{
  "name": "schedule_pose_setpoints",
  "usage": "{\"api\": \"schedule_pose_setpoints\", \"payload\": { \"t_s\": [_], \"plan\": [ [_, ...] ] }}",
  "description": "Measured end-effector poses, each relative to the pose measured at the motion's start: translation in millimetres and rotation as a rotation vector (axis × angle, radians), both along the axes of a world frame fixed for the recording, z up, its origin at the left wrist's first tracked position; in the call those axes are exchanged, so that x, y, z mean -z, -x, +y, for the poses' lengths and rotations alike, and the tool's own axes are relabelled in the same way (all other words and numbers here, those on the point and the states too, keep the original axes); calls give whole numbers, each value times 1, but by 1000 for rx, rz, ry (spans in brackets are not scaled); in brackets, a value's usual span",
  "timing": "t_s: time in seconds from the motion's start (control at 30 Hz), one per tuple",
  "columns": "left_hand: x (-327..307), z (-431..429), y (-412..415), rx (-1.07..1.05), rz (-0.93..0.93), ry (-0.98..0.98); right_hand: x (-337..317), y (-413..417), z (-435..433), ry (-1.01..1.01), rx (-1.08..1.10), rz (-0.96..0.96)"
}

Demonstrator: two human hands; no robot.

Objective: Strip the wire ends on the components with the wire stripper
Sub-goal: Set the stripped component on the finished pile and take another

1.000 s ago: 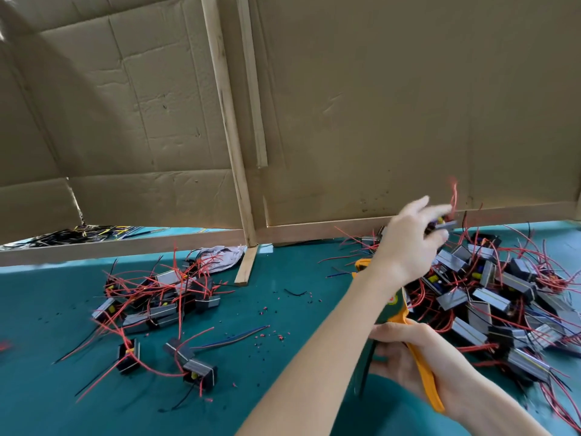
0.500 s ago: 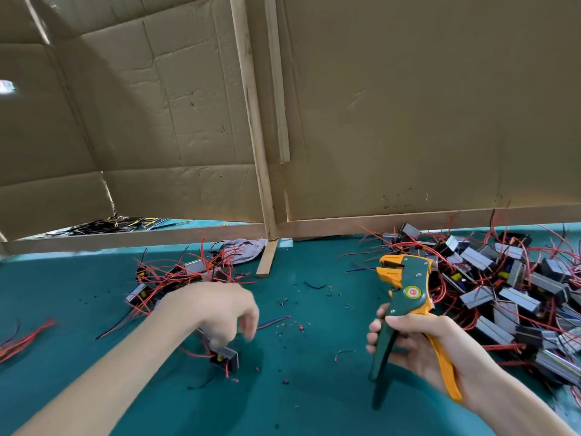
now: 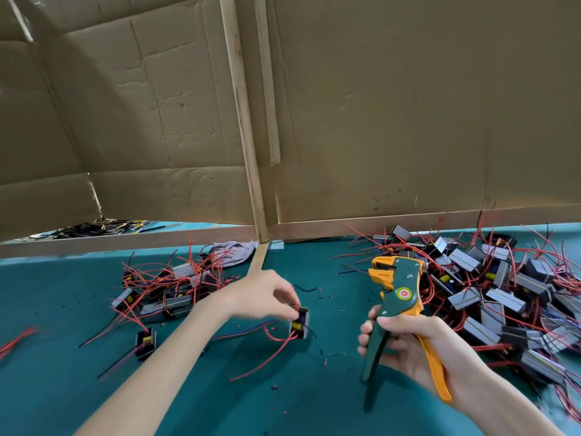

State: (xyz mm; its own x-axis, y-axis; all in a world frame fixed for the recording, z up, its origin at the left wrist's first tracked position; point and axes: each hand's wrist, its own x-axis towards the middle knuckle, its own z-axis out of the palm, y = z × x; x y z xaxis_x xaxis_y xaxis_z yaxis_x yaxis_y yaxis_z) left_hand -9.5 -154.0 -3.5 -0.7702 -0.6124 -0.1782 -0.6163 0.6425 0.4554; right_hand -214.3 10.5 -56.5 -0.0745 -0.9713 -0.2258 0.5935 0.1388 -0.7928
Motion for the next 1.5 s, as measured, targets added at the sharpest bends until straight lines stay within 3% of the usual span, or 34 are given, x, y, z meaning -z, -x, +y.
{"api": "schedule_pose_setpoints", "payload": {
  "t_s": [0.27, 0.43, 0.6, 0.7, 0.8, 0.87, 0.93, 1.23, 1.5],
  "plan": [
    [28, -1, 38, -104, 137, 167, 4, 3, -3, -20, -4, -17],
    [31, 3, 41, -112, 139, 599, 8, 7, -4, -13, 21, -30],
    [16, 15, 39, -118, 241, 782, 12, 9, -7, -17, 46, -49],
    [8, 31, 40, -155, 383, 602, 13, 10, -8, -15, 55, -44],
    [9, 42, 40, -170, 176, 336, 11, 9, -7, 3, 44, -51],
    [17, 43, 42, -171, 47, 327, 10, 9, -6, 10, 39, -45],
    [25, 42, 46, -196, 53, 317, 9, 8, -4, 16, 40, -48],
    [71, 25, 55, -230, 368, 293, 13, 8, -7, -5, 63, -50],
    [82, 24, 56, -270, 536, 235, 13, 3, -6, -9, 33, -28]
  ]
}}
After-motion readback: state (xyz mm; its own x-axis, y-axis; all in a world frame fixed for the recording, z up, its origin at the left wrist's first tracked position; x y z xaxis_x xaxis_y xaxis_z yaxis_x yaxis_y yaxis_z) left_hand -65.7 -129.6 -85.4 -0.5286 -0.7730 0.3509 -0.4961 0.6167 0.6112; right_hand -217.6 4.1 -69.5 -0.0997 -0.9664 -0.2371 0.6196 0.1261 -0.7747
